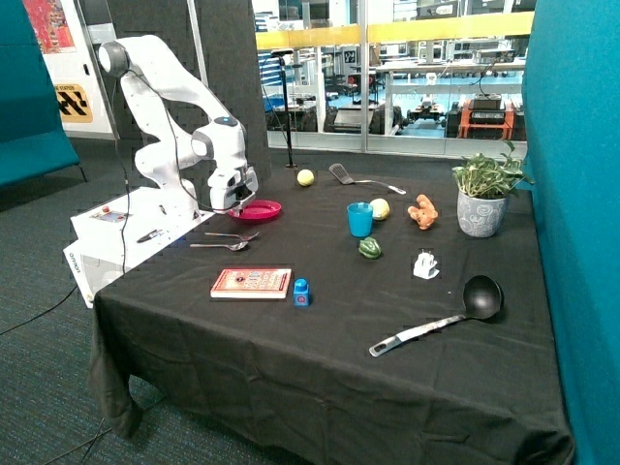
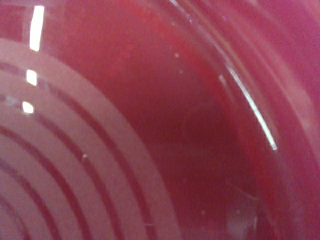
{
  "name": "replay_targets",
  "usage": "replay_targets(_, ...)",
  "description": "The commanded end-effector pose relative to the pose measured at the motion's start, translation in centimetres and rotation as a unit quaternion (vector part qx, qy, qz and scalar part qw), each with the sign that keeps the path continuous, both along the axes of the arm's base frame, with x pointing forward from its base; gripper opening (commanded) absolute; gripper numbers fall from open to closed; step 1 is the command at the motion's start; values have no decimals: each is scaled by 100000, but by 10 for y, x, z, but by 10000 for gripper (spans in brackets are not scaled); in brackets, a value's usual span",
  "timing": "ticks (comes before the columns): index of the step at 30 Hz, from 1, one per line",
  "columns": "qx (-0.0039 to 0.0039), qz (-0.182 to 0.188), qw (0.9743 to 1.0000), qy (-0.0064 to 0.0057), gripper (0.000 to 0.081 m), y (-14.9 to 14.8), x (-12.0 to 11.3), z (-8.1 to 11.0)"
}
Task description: Set the table
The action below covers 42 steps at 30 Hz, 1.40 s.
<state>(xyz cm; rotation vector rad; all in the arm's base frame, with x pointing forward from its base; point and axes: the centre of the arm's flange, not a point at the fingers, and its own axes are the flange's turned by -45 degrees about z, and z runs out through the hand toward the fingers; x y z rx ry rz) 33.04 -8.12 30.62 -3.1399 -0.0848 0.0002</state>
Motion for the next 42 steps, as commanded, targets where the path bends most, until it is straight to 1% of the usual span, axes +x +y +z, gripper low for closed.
replay_targets(1,-25,-259,100000,-6,113,-4,1,-2)
replay_targets(7,-25,-370,99999,-6,192,-7,0,-2)
replay_targets(10,-25,-134,100000,-6,310,-7,-2,-2)
replay_targets(14,-25,96,100000,-6,393,-7,-2,-1)
replay_targets(19,-25,554,99998,-6,471,-6,-2,-1)
replay_targets(22,-25,801,99997,-6,473,-5,-1,0)
replay_targets(26,-25,1758,99985,-6,462,1,8,7)
replay_targets(33,-25,5415,99853,-7,511,23,40,29)
replay_targets(42,-25,6727,99774,-8,502,37,54,39)
